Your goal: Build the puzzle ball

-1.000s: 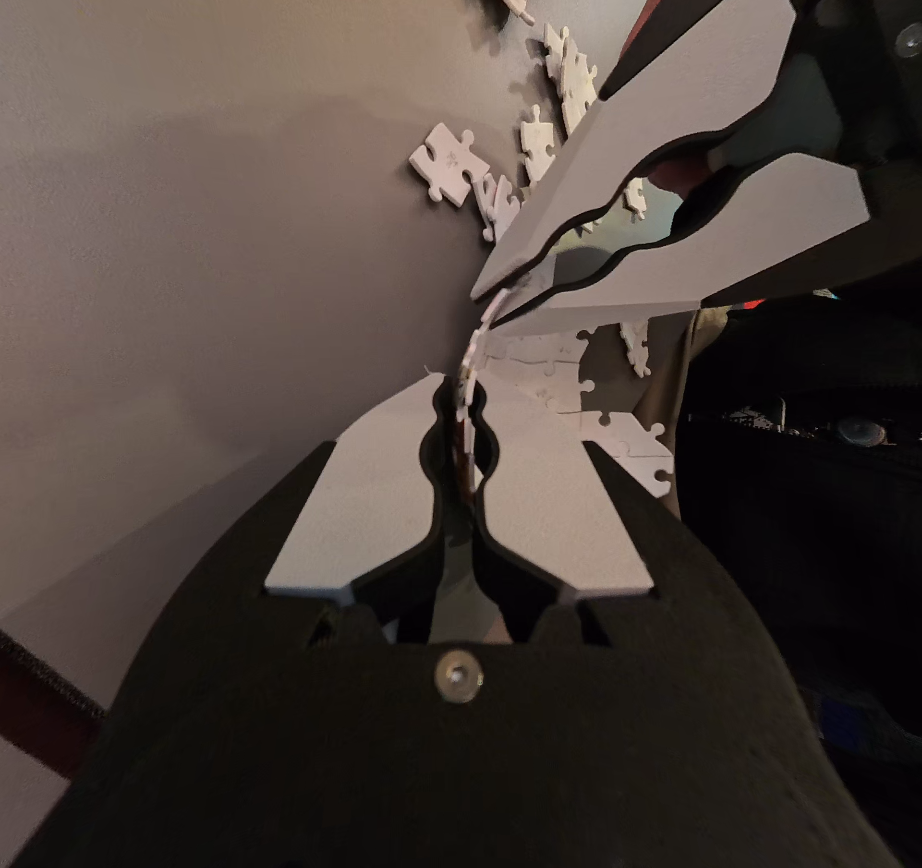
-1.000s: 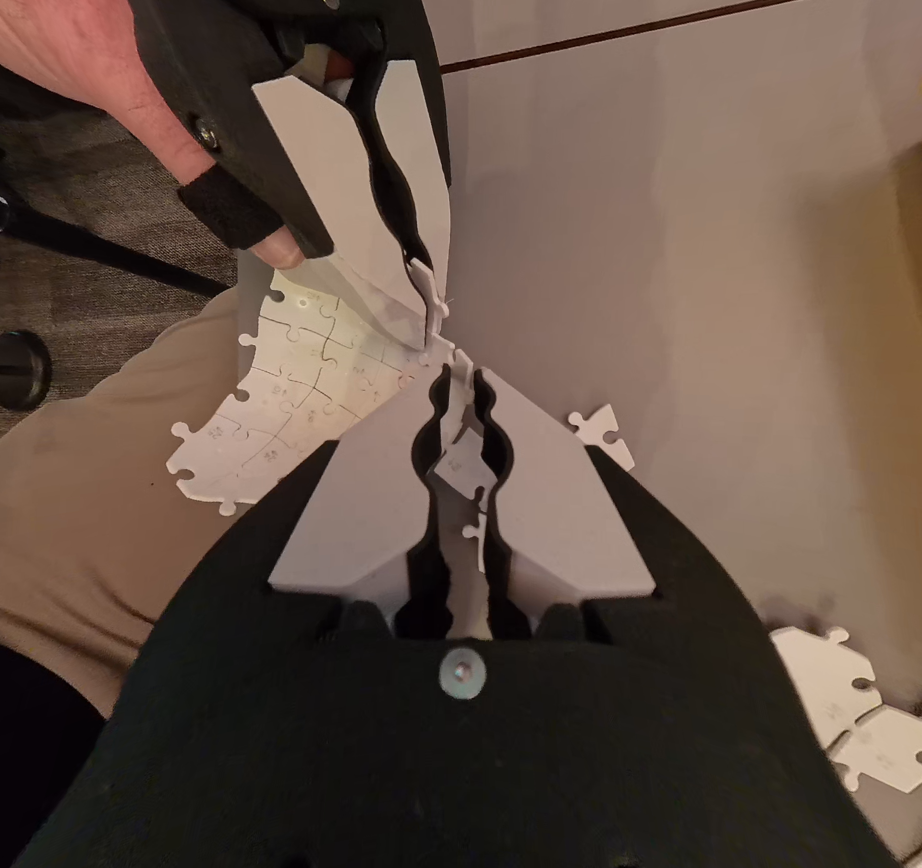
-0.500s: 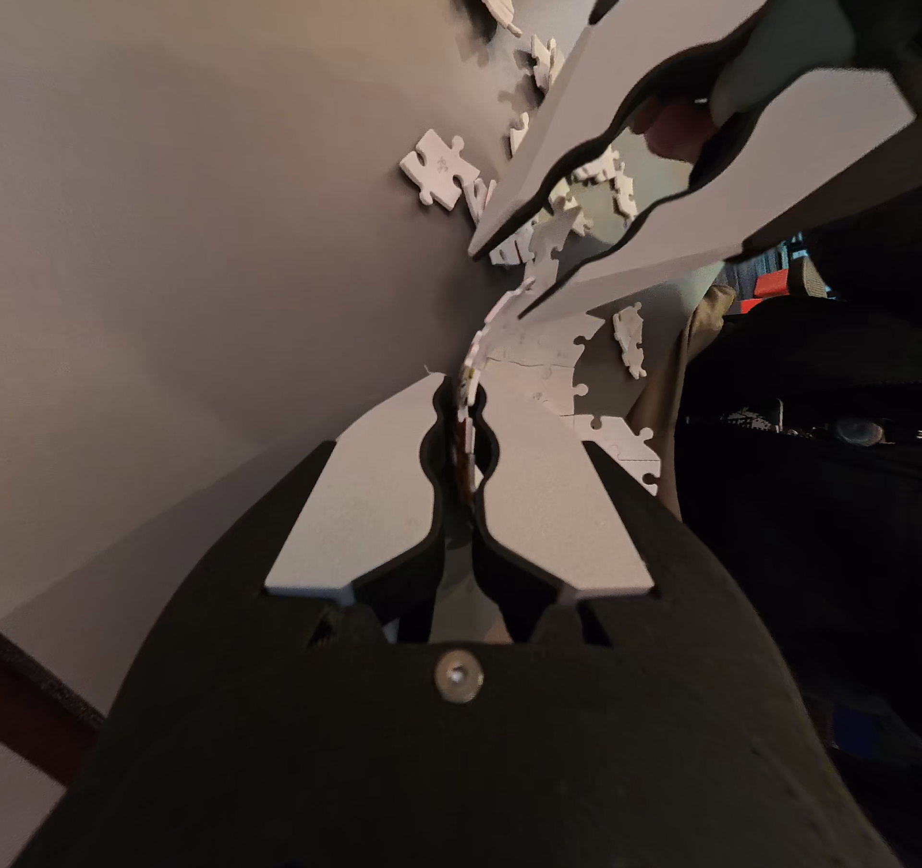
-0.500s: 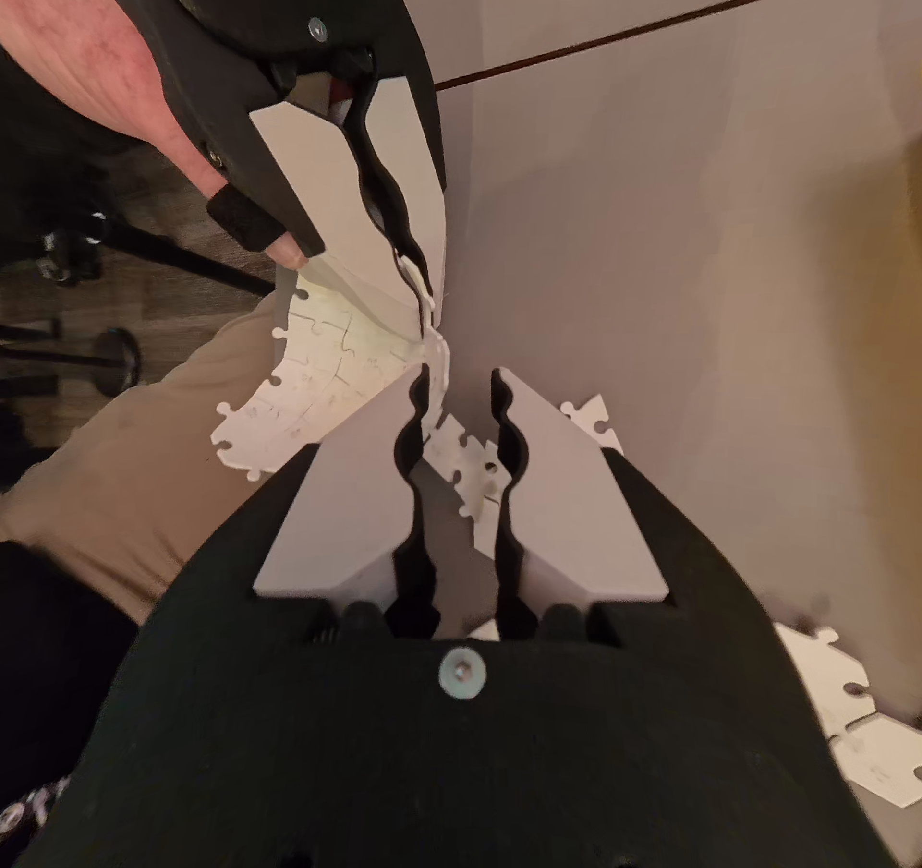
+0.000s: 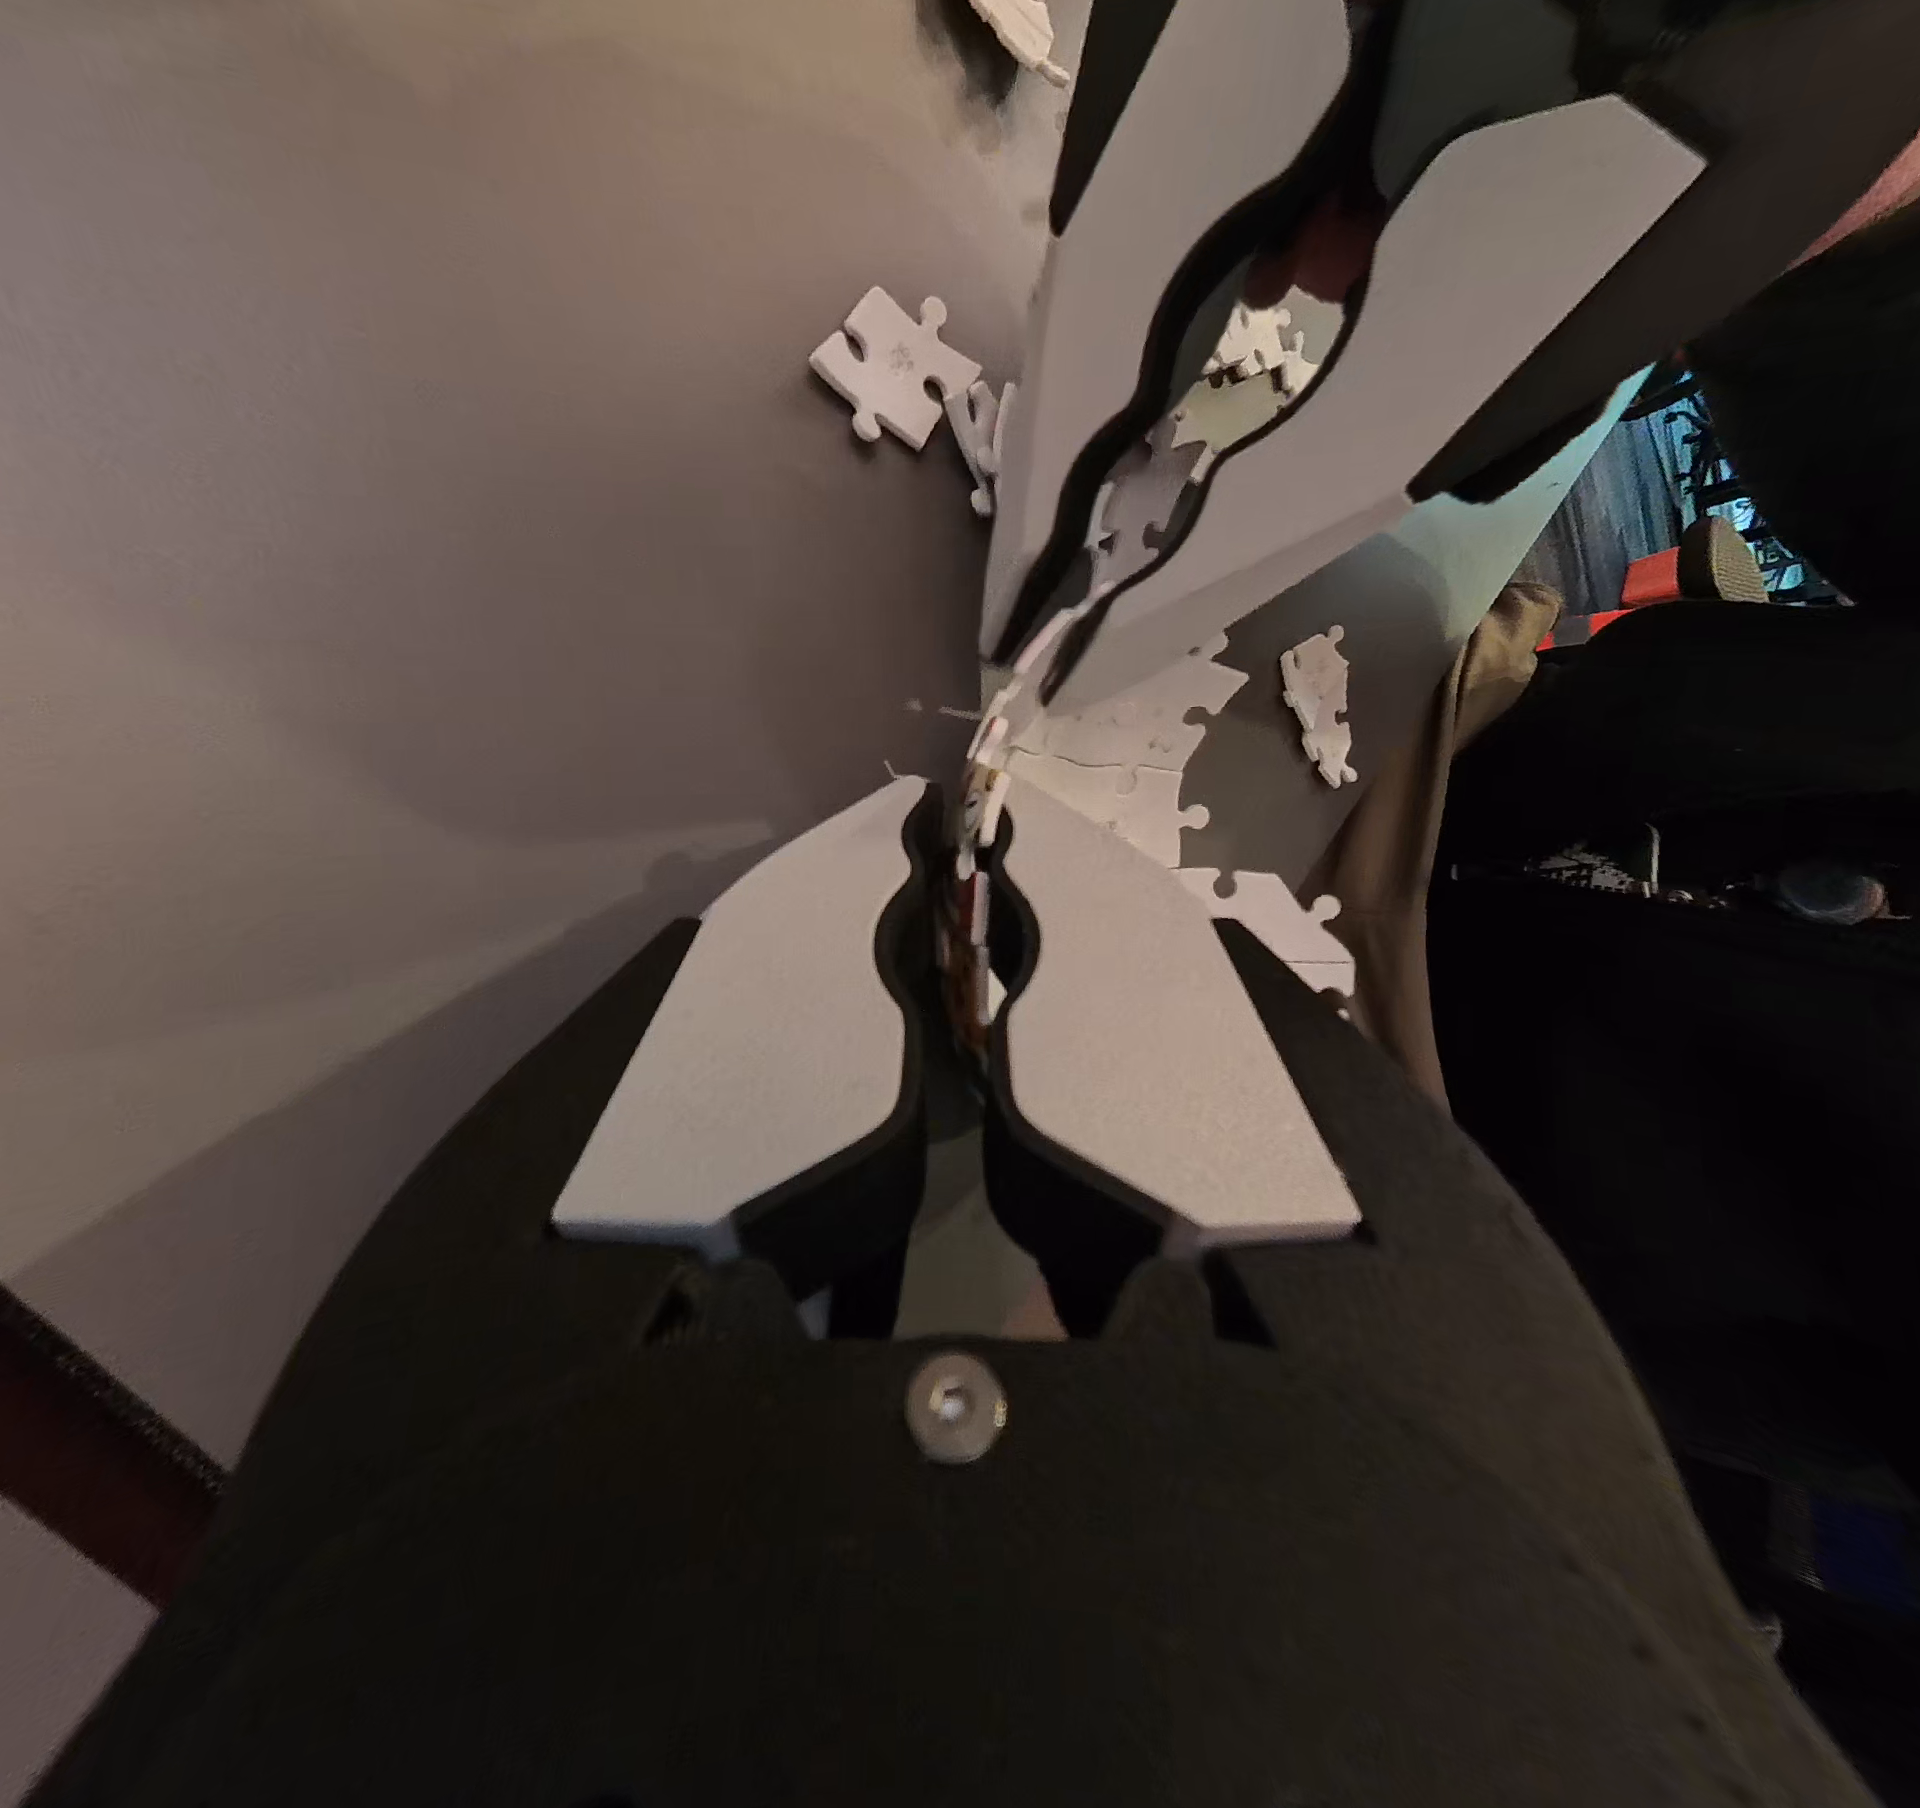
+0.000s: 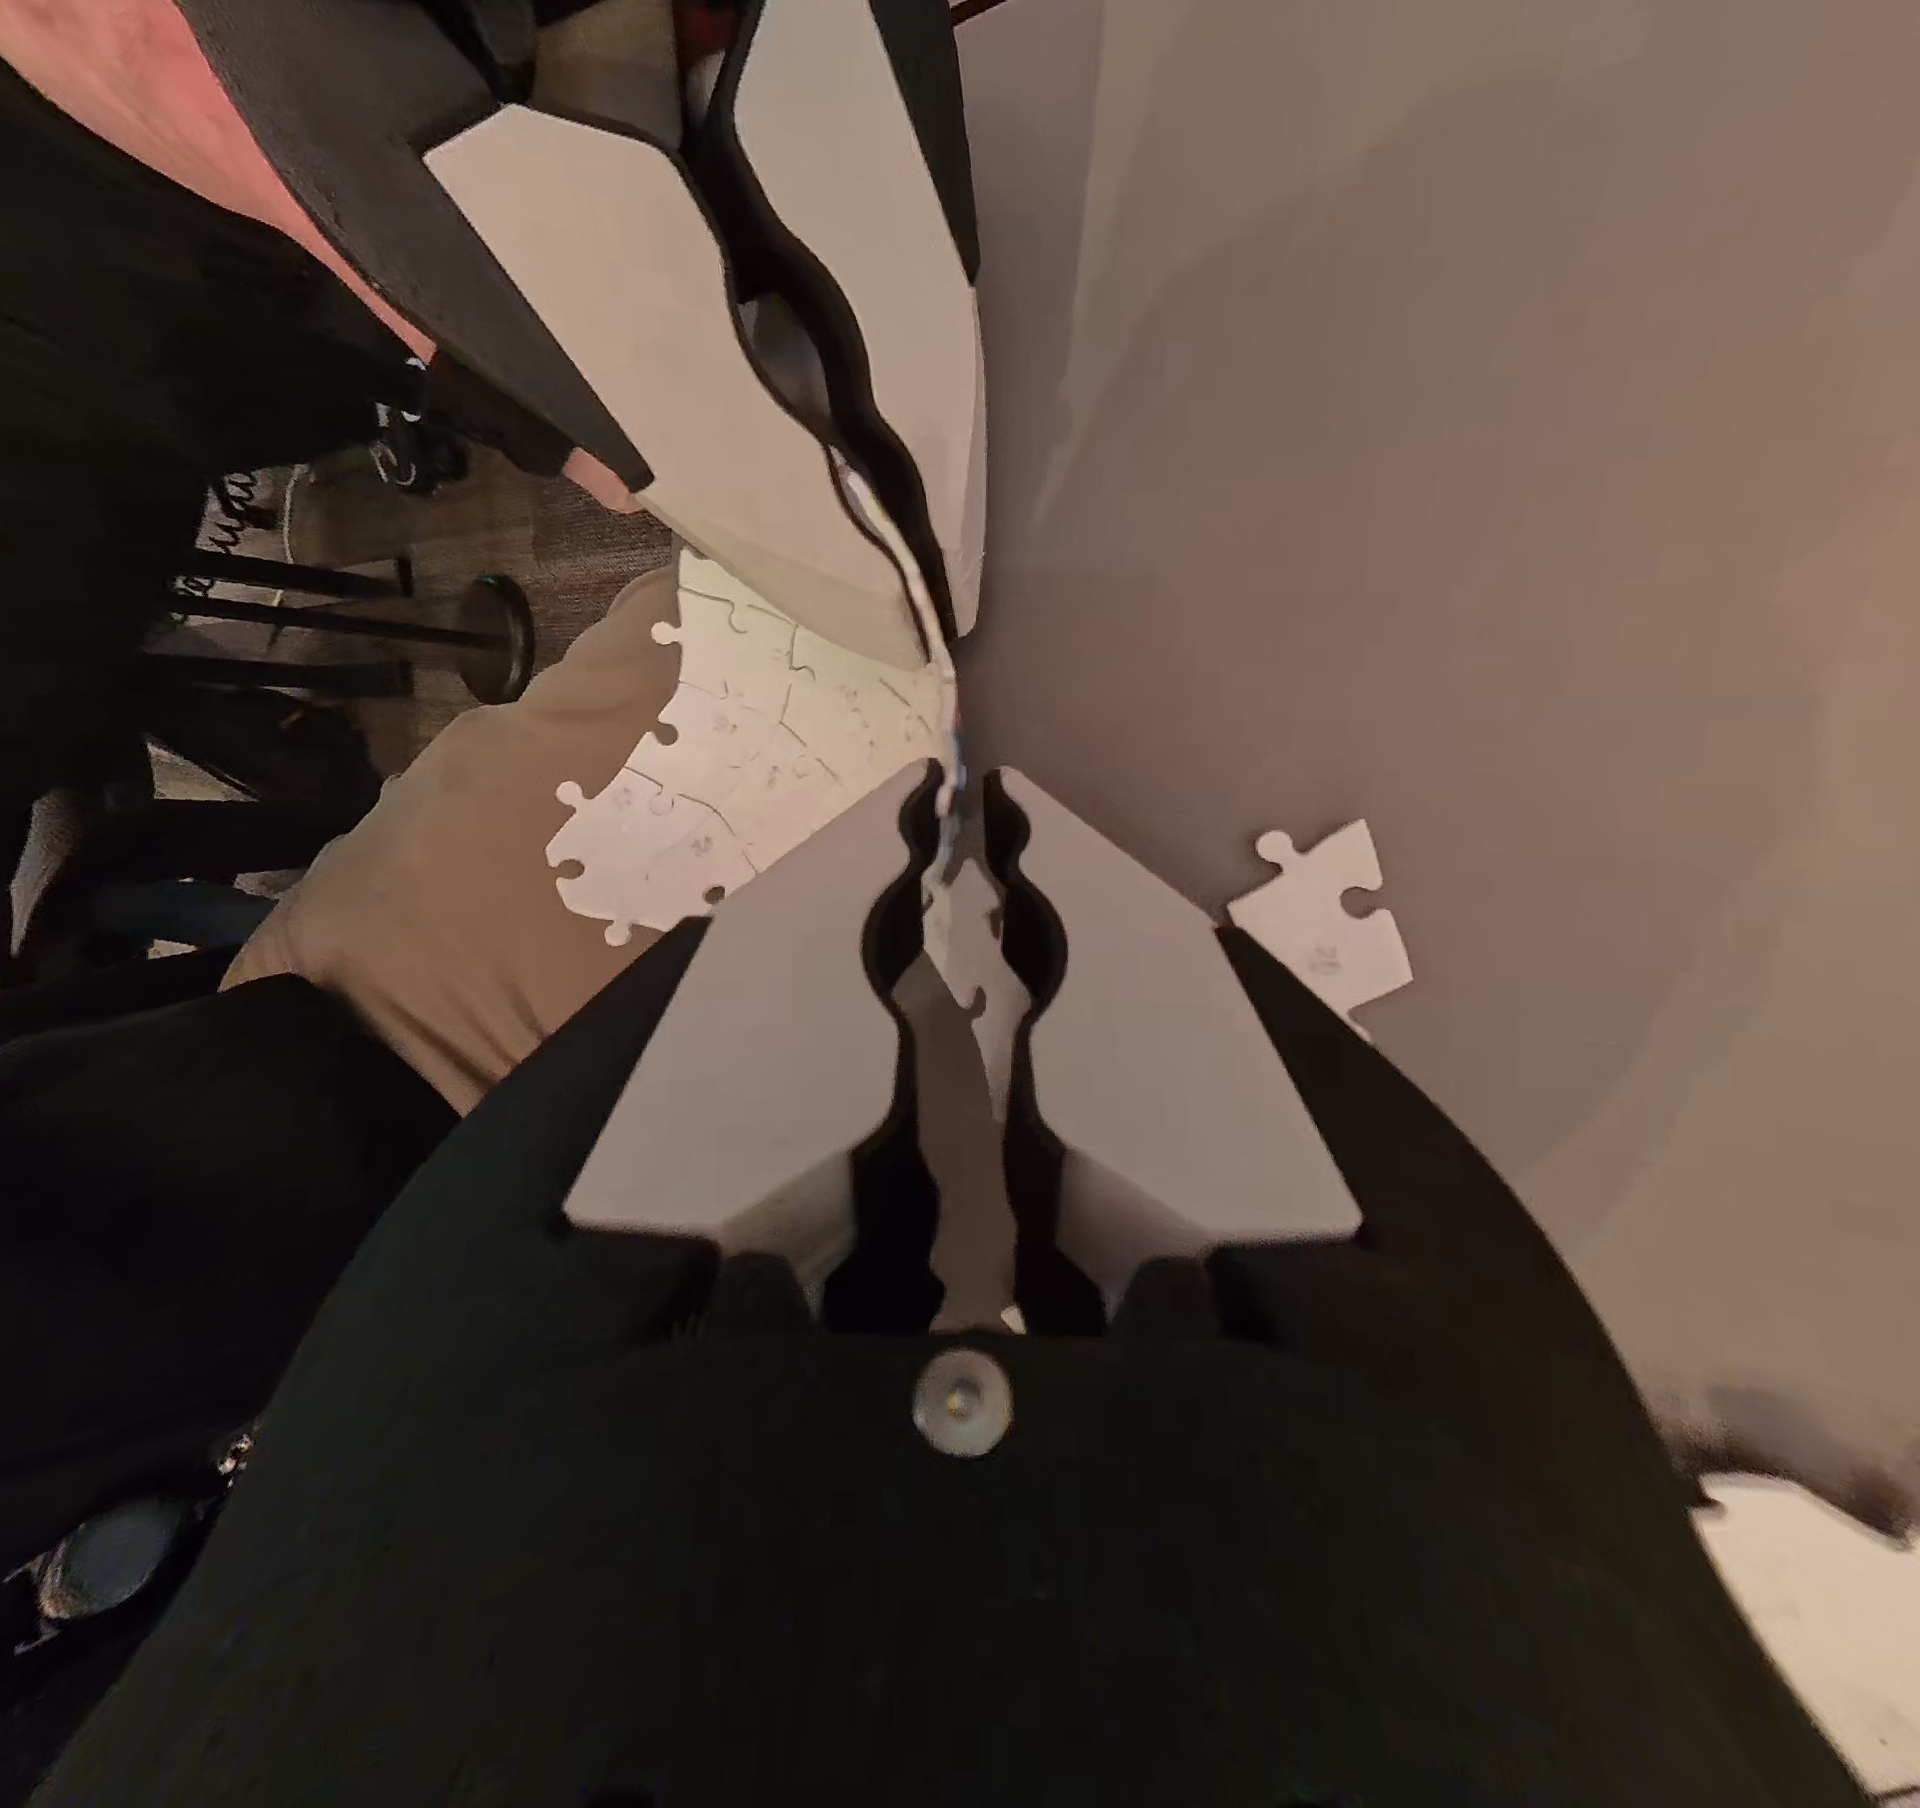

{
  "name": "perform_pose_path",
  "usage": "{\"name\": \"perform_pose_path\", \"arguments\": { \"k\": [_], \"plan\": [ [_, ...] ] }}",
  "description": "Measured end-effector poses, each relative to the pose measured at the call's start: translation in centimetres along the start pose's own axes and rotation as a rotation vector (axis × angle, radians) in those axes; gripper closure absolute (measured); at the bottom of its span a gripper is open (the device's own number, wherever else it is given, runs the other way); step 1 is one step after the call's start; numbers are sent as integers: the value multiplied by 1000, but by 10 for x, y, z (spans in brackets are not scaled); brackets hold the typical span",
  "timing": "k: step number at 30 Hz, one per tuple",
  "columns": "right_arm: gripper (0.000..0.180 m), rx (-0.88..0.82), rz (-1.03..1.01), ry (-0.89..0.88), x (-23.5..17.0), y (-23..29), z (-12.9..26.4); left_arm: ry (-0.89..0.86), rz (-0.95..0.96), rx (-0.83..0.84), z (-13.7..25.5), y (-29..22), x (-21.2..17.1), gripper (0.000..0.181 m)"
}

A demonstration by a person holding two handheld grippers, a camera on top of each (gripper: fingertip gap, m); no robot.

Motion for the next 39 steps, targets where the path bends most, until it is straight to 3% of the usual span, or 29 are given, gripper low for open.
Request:
{"name": "perform_pose_path", "arguments": {
  "k": [20, 27, 39],
  "plan": [
    [179, 40, -80, -66, 3, -1, -3, -23, 7, 3, 3, 2, -2, 175],
    [163, 25, -55, -76, 6, 0, -6, -23, 6, -11, 2, 1, -2, 175],
    [180, 63, -14, -56, 8, 3, -13, -32, 6, -28, 2, 1, -2, 175]
  ]
}}
Point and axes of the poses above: each gripper's, where its closed fingertips meet, z back along the fingers, x out of its top, y = z × x across the jaws, the point moved 4 cm from there along z, back along the fingers, and after that the axes turned 4 degrees about y, right-handed, at the moved point
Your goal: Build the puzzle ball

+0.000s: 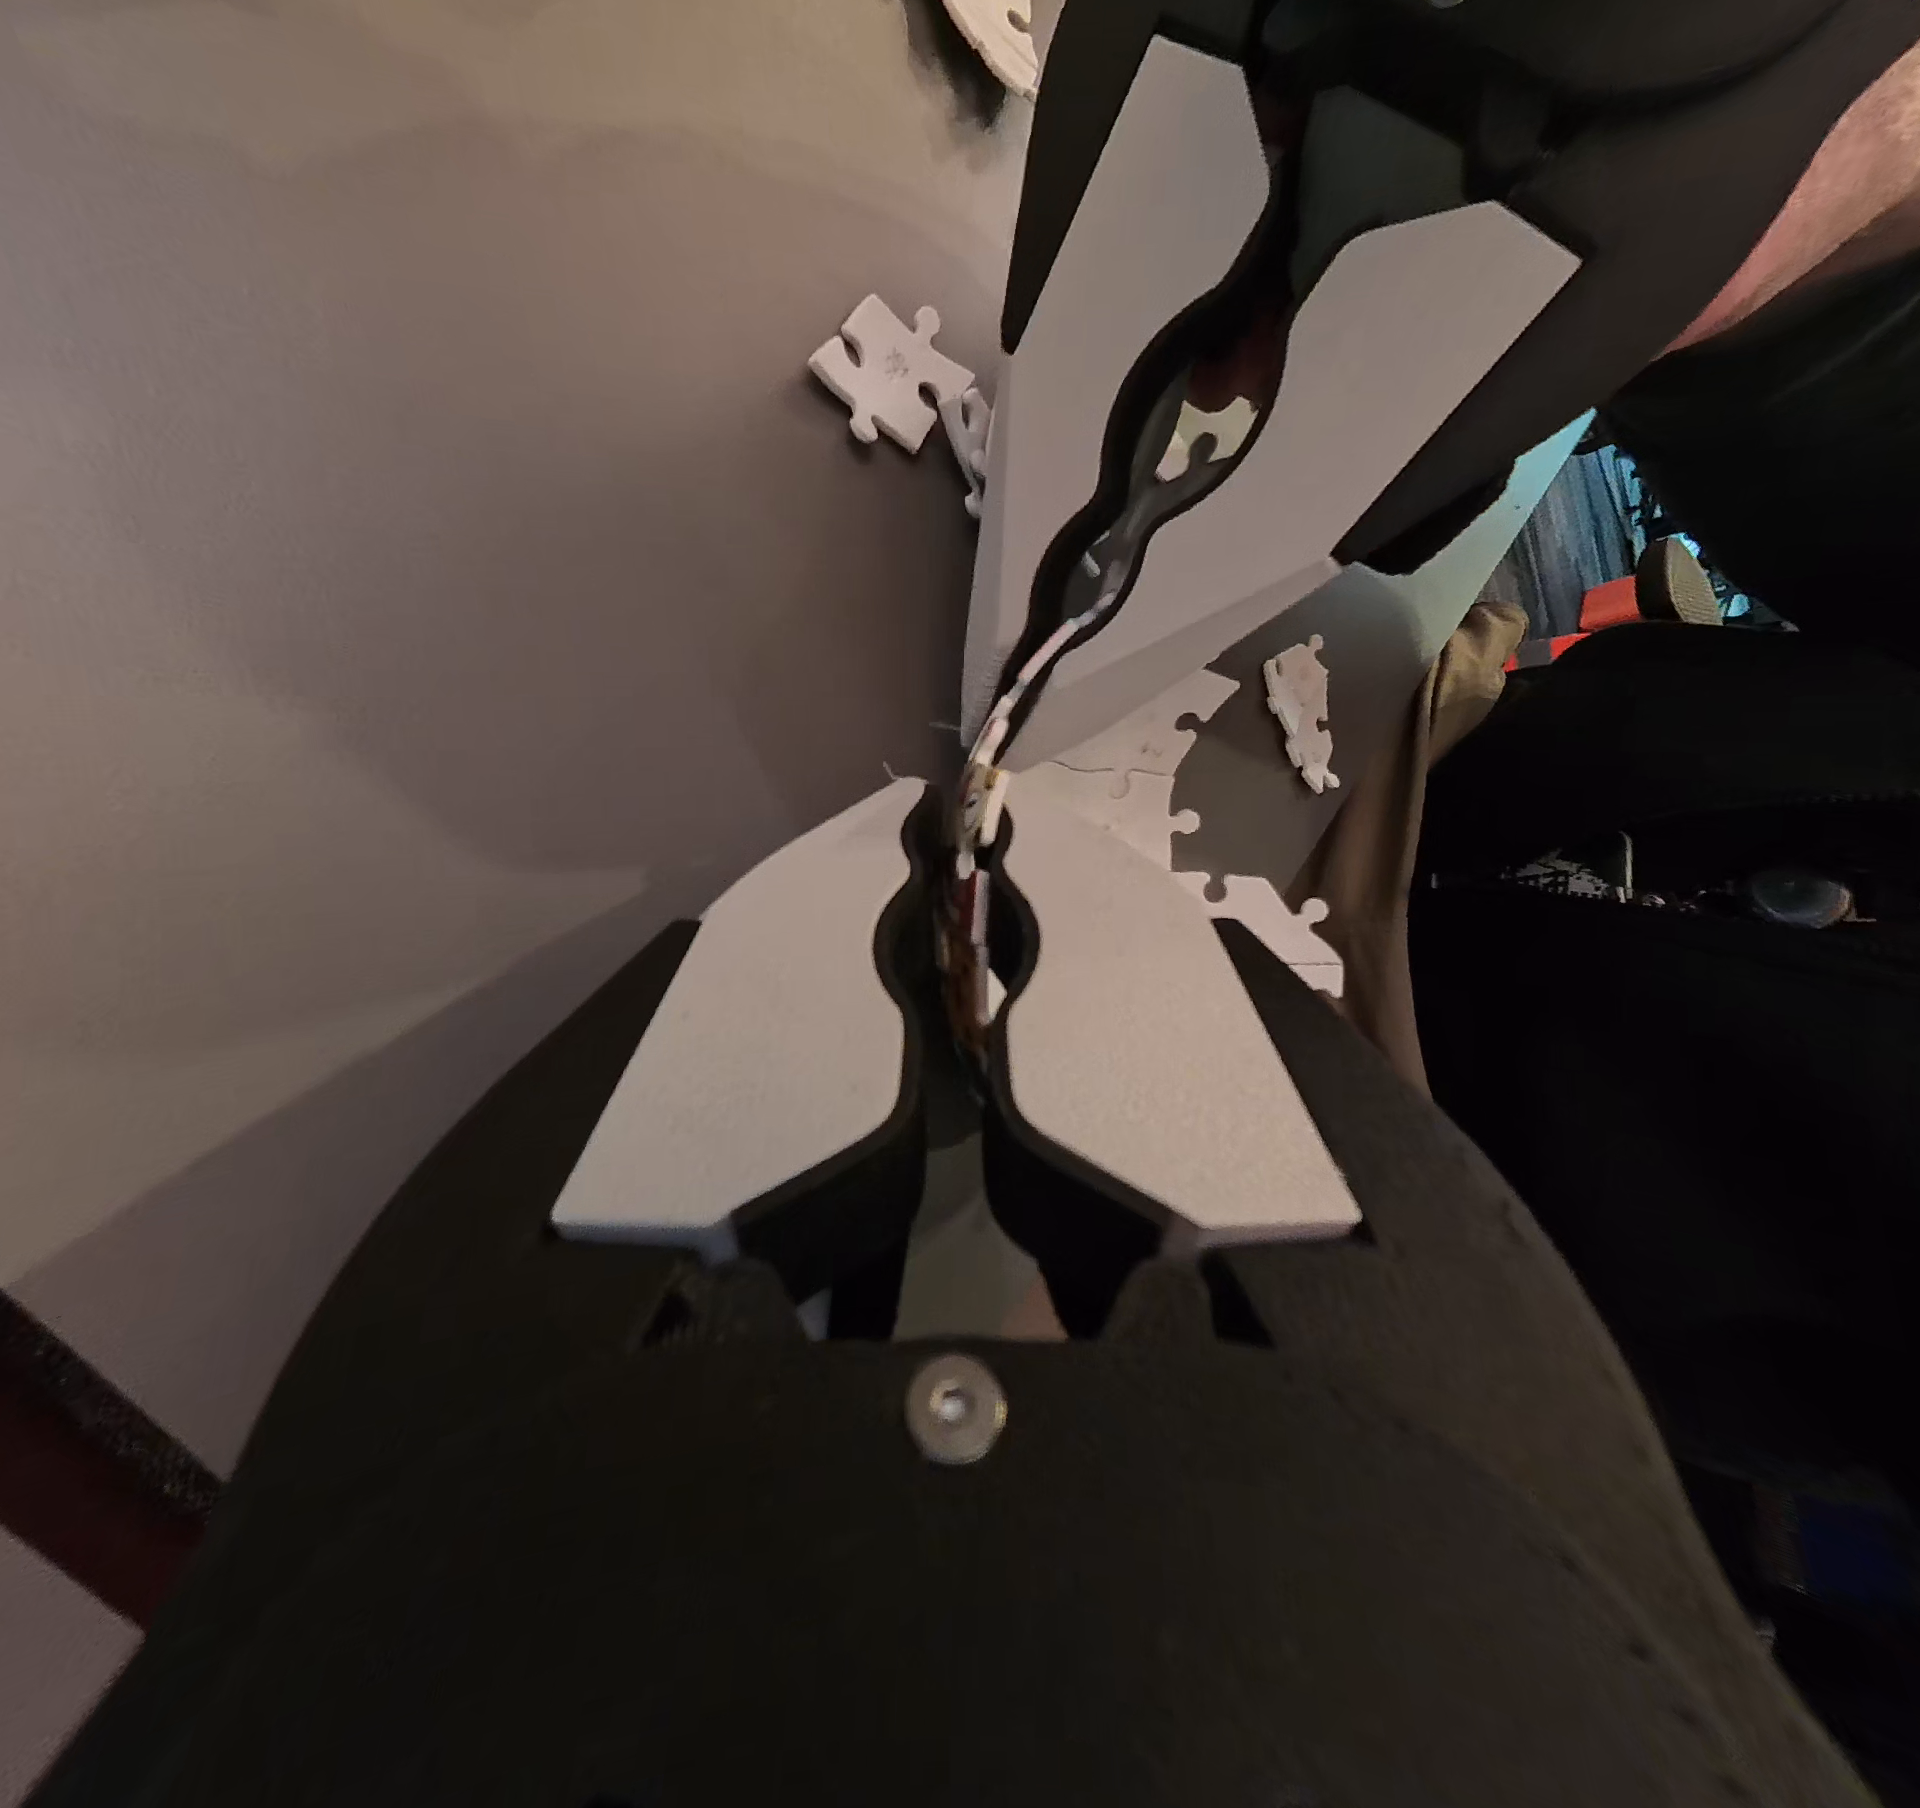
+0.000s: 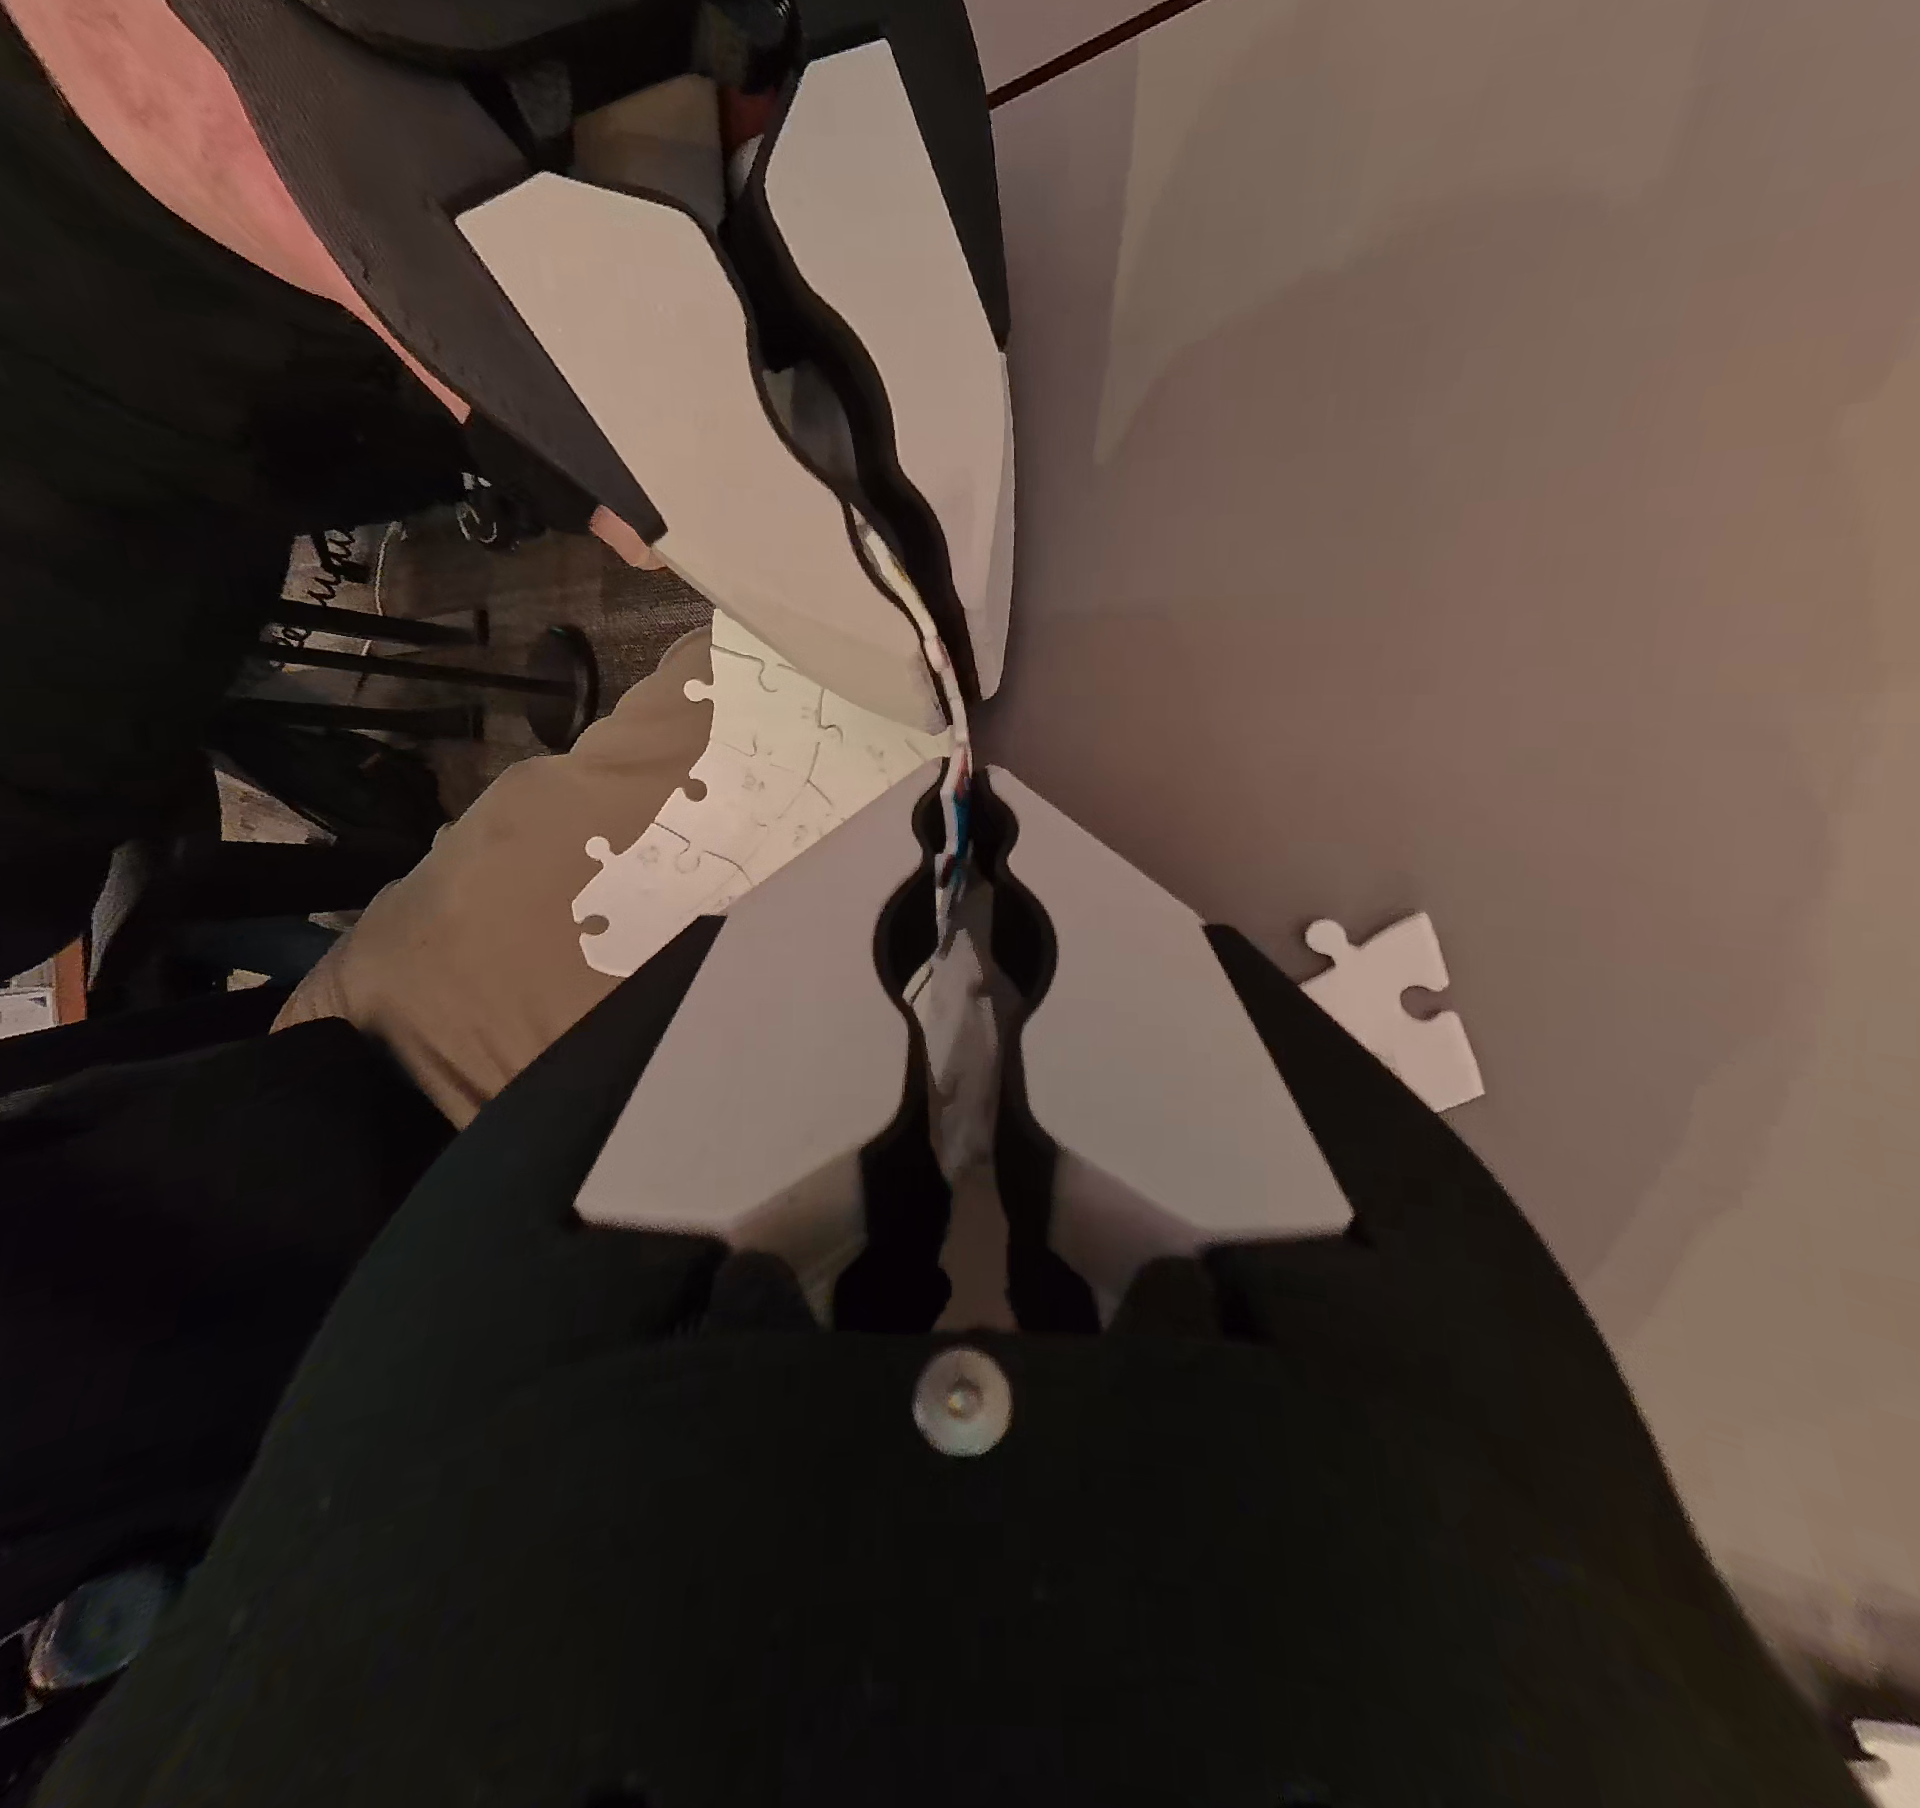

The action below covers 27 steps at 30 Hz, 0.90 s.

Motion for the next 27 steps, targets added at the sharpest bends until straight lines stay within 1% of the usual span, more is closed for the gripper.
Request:
{"name": "perform_pose_path", "arguments": {
  "k": [7, 8, 9, 11, 17, 21, 25, 27],
  "plan": [
    [180, -8, -9, -9, 0, -2, 0, 3, 4, 1, -1, 2, 1, 175],
    [175, -13, -10, -9, 0, -2, 0, 5, 6, 1, 0, 2, 0, 175],
    [164, -24, -10, -6, 0, -4, 0, 7, 7, -3, 0, 2, 0, 175],
    [158, -21, -14, -18, 1, -4, 3, 2, 9, 1, 0, 2, 0, 175],
    [157, -33, -16, -57, -5, -6, 25, -16, 16, 9, 3, 3, -2, 175],
    [156, -2, -44, -80, -15, -3, 38, -22, 19, 22, 4, 3, -3, 175],
    [156, 8, -71, -78, -28, -4, 38, -22, 21, 30, 5, 2, -3, 175],
    [160, 12, -79, -78, -32, -4, 35, -23, 23, 37, 5, 2, -2, 175]
  ]
}}
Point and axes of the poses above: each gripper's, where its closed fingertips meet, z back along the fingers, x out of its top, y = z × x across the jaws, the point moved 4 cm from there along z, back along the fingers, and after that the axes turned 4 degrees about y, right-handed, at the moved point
